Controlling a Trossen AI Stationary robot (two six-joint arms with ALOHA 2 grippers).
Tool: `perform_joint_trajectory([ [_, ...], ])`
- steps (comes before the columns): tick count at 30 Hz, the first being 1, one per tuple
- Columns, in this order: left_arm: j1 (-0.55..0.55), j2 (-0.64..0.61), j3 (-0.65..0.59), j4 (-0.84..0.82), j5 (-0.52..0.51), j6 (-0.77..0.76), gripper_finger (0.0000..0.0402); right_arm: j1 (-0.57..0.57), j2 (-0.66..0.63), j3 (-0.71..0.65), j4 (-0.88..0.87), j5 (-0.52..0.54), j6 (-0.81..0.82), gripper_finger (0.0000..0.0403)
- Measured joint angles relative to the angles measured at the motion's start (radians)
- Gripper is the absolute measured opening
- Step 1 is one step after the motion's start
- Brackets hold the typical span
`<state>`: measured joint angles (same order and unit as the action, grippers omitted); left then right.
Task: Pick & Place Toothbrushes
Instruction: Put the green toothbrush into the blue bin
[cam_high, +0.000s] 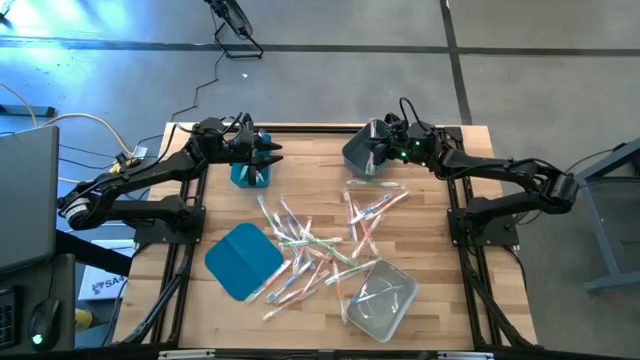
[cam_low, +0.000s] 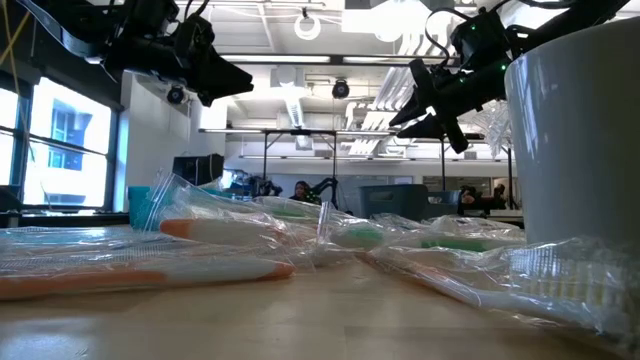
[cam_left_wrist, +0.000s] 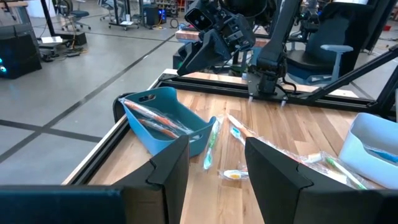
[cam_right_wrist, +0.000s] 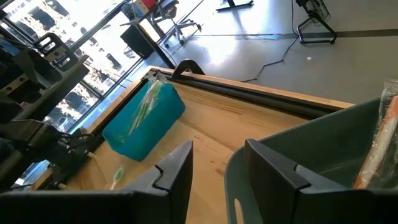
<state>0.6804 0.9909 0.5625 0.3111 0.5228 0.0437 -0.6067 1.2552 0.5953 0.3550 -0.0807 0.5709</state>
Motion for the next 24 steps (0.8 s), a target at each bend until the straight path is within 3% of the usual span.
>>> perform_joint_trajectory([
  [5,0.0,0.0,0.0,0.007,0.0,0.0,0.0154,0.001,0.0,0.0,0.035,-0.009,0.0,0.0138],
  [11,0.0,0.0,0.0,0.008,0.0,0.001,0.0154,0.052,0.0,0.0,0.201,-0.183,-0.081,0.0138],
  [14,0.0,0.0,0.0,0.008,0.001,0.001,0.0154,0.099,-0.006,0.0,0.262,-0.216,-0.133,0.0138],
  [18,0.0,0.0,0.0,0.003,0.001,0.002,0.0154,0.169,-0.037,0.0,0.263,-0.162,-0.208,0.0138],
  [24,0.0,0.0,0.0,0.0,0.001,0.003,0.0154,0.266,-0.072,0.001,0.209,0.008,-0.286,0.0138],
])
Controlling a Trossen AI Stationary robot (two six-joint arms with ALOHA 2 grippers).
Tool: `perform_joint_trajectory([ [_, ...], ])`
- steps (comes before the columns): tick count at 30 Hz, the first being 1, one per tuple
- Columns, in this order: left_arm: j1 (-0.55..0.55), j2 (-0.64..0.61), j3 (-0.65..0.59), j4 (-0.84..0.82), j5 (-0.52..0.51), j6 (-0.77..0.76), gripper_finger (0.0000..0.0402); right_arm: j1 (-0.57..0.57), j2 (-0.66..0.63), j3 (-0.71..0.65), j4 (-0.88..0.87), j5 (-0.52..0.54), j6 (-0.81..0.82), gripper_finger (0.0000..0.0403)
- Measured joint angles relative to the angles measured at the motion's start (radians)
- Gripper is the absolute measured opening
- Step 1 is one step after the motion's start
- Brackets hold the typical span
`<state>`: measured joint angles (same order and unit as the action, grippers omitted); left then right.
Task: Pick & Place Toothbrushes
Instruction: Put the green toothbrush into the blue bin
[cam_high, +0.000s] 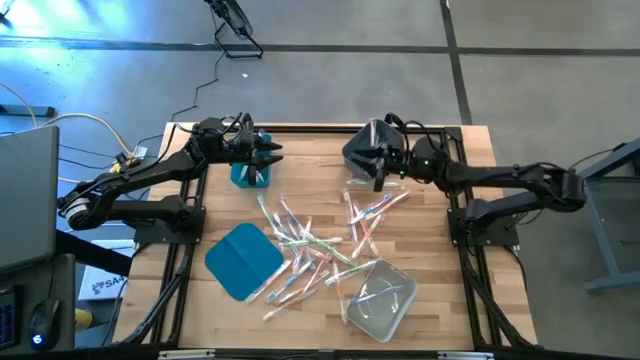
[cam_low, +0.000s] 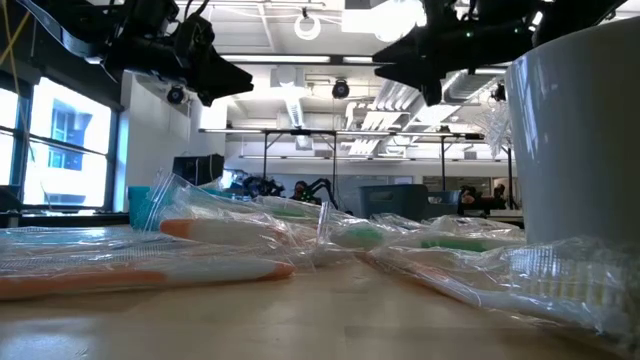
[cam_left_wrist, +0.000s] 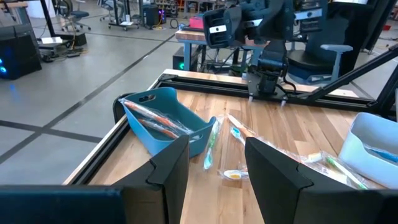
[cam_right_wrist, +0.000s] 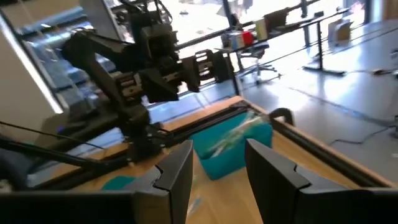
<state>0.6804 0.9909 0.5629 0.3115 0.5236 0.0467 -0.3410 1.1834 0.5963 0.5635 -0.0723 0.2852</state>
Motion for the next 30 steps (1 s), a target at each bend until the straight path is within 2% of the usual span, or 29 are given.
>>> perform_joint_trajectory([
  [2,0.0,0.0,0.0,0.0,0.0,0.001,0.0154,0.031,-0.001,0.016,-0.061,0.061,-0.027,0.0135],
  [8,0.0,0.0,0.0,0.0,0.0,0.001,0.0154,0.102,0.001,0.146,-0.397,0.244,-0.085,0.0116],
  [17,0.0,0.0,0.0,-0.001,0.0,0.001,0.0154,0.159,0.002,0.204,-0.591,0.261,-0.09,0.0106],
  [20,0.0,0.0,0.0,-0.002,0.0,0.001,0.0154,0.173,0.002,0.204,-0.703,0.308,-0.104,0.0106],
  [24,0.0,0.0,0.0,-0.002,0.0,0.001,0.0154,0.167,0.002,0.204,-0.877,0.36,-0.105,0.0106],
  [30,0.0,0.0,0.0,-0.002,0.0,0.001,0.0154,0.141,0.002,0.204,-1.025,0.361,-0.076,0.0106],
])
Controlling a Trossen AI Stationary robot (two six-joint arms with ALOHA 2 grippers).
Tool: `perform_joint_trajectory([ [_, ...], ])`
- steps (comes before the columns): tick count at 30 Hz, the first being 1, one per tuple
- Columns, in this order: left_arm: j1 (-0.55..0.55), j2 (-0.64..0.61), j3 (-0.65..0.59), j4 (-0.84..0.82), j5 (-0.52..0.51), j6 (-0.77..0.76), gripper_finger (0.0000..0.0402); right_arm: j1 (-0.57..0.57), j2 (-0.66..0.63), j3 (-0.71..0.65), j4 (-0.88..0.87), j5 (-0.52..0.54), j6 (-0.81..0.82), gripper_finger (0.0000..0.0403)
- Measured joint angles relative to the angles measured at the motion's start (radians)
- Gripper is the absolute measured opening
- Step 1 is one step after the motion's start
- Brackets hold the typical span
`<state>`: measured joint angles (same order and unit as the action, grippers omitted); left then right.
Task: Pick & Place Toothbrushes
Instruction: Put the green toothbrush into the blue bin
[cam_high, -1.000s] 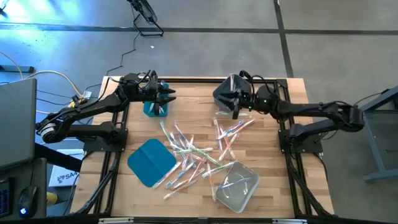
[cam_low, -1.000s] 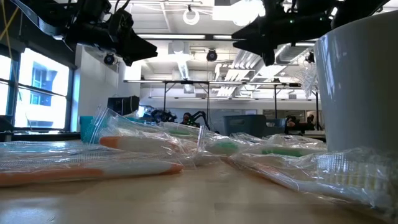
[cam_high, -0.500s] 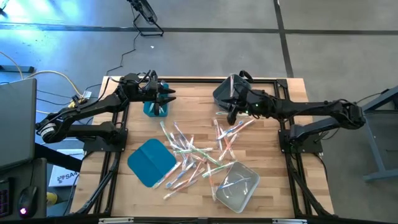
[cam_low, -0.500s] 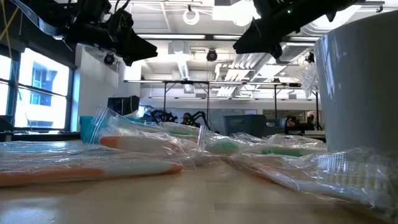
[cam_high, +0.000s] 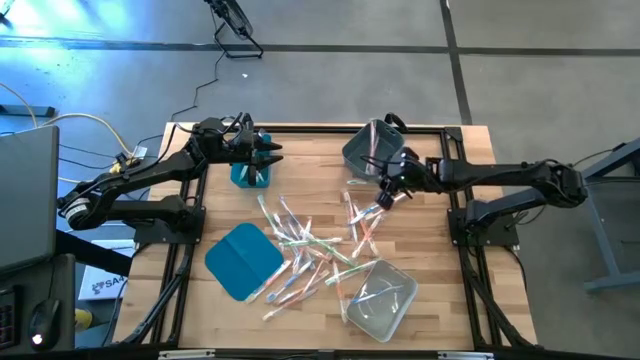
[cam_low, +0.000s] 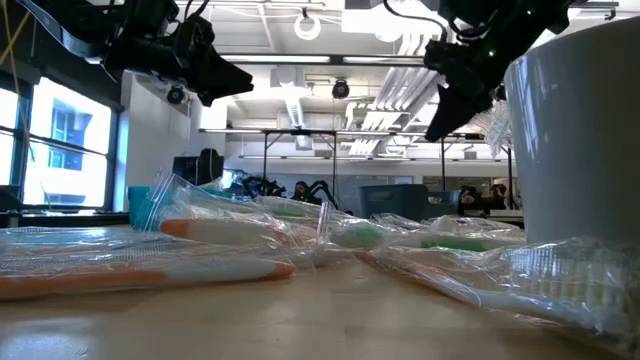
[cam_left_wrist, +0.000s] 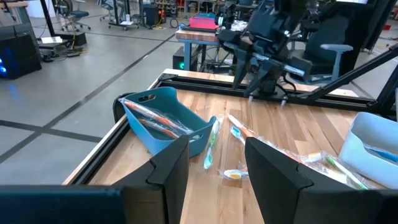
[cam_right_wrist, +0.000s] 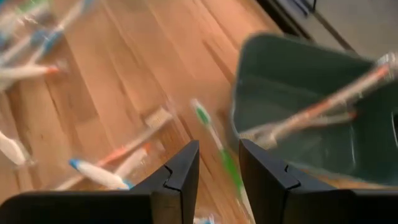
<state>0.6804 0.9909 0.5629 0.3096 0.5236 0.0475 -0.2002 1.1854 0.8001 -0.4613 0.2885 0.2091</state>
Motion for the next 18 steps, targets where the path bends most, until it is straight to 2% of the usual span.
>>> perform_joint_trajectory([
  [6,0.0,0.0,0.0,0.0,0.0,0.0,0.0154,-0.011,0.0,0.0,-0.008,-0.014,0.056,0.0106],
  [18,0.0,0.0,0.0,-0.006,0.0,0.0,0.0154,-0.011,0.0,0.0,0.091,-0.06,0.116,0.0106],
])
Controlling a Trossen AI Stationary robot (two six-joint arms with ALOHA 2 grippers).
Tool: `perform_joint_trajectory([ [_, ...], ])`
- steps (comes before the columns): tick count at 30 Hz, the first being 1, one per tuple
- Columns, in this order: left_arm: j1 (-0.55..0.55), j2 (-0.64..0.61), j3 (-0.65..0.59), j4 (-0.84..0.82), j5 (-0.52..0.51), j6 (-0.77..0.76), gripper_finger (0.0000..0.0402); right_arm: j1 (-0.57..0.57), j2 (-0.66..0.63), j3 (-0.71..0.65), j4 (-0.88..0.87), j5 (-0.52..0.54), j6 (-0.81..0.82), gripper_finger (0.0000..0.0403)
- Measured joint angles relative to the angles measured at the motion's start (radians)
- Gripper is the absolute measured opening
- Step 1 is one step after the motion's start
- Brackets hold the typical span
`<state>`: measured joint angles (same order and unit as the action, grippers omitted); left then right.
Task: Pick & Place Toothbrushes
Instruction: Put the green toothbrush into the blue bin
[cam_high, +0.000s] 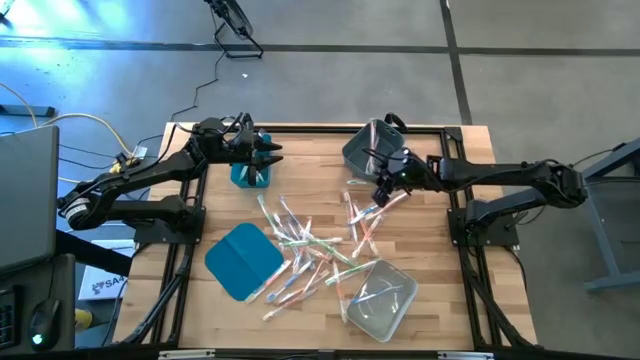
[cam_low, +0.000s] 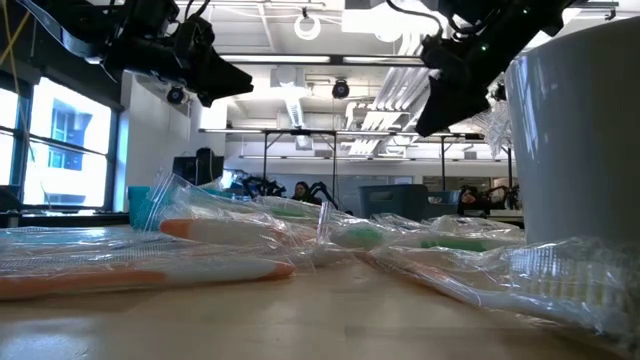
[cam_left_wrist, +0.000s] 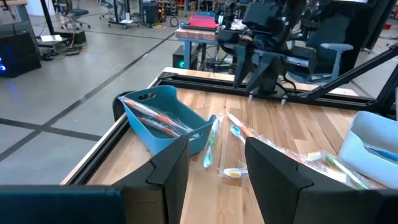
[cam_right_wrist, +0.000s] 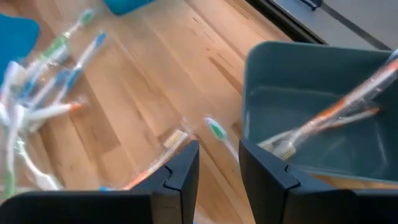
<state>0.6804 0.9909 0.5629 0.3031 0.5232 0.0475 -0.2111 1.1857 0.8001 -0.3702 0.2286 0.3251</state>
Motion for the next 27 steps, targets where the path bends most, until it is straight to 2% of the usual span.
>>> perform_joint_trajectory([
  [6,0.0,0.0,0.0,0.0,0.0,0.0,0.0154,0.042,0.0,0.0,0.128,-0.161,0.069,0.0106],
  [8,0.0,0.0,0.0,0.0,0.0,0.0,0.0154,0.069,0.001,0.0,0.182,-0.185,0.068,0.0106],
  [17,0.0,0.0,0.0,-0.036,0.0,-0.005,0.0154,0.153,0.001,0.0,0.38,-0.181,-0.055,0.0106],
  [22,0.0,0.0,0.0,-0.1,0.0,-0.017,0.0154,0.186,0.0,0.0,0.479,-0.181,0.023,0.0105],
  [24,0.0,0.0,0.0,-0.102,0.0,-0.037,0.0154,0.221,0.001,-0.001,0.471,-0.155,0.015,0.0104],
  [27,0.0,0.0,0.0,-0.1,0.0,-0.052,0.0154,0.286,0.002,0.002,0.466,-0.06,-0.007,0.0101],
])
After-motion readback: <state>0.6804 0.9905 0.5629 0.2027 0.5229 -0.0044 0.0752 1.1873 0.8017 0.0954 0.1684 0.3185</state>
